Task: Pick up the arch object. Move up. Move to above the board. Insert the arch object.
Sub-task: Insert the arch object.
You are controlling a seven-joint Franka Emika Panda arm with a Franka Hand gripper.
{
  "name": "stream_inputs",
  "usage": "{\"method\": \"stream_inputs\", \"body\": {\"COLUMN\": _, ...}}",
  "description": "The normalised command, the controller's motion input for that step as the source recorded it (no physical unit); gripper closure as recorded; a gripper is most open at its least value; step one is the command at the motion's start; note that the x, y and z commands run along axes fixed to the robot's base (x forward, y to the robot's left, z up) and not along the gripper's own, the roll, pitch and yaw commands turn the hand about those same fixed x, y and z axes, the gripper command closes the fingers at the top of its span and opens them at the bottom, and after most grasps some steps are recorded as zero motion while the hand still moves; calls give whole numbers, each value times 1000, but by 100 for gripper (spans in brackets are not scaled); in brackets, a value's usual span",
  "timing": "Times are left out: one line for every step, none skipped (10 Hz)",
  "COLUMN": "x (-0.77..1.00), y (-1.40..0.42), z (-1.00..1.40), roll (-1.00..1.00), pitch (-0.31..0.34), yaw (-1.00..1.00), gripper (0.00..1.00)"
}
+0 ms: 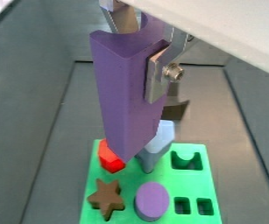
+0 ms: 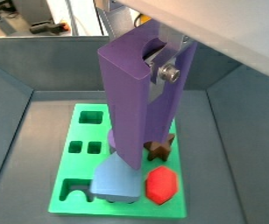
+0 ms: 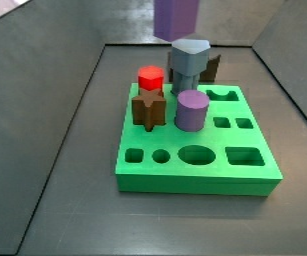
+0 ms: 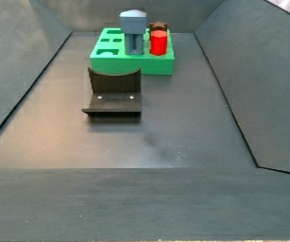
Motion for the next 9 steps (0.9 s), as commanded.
{"method": "stream_inputs", "body": {"x": 740, "y": 14, "z": -77, "roll": 81, "pitch": -16, "yaw": -480, "gripper": 100}}
{"method": "stream_inputs", "body": {"x": 620, "y": 60, "z": -20, "roll": 77, "pitch": -14, "yaw": -580, "gripper": 100}}
{"method": "stream_inputs", "body": {"x": 337, "y": 126, "z": -40, "roll": 81, "pitch": -44, "yaw": -831, "gripper": 100}}
{"method": "stream_inputs", "body": {"x": 303, "y": 126, "z": -34, "roll": 83, "pitch": -33, "yaw": -851, "gripper": 100}}
{"method": "stream_inputs", "body": {"x": 317, "y": 123, "z": -9, "roll": 70, "pitch": -30, "yaw": -837, "gripper": 100}}
{"method": "stream_inputs", "body": {"x": 360, "y": 126, "z": 0, "roll": 59, "pitch": -31, "yaw": -806, "gripper": 100}}
{"method": "stream_inputs", "body": {"x": 431, "y": 117, "z": 0, "roll": 57, "pitch": -29, "yaw": -749, "gripper": 100}}
{"method": "stream_inputs", "body": {"x": 446, "y": 120, "z": 0, "roll": 63, "pitch": -34, "yaw": -740, "gripper": 100}}
{"method": "stream_inputs", "body": {"x": 494, "y": 120, "z": -11, "roll": 77, "pitch": -37, "yaw": -706, "gripper": 100}}
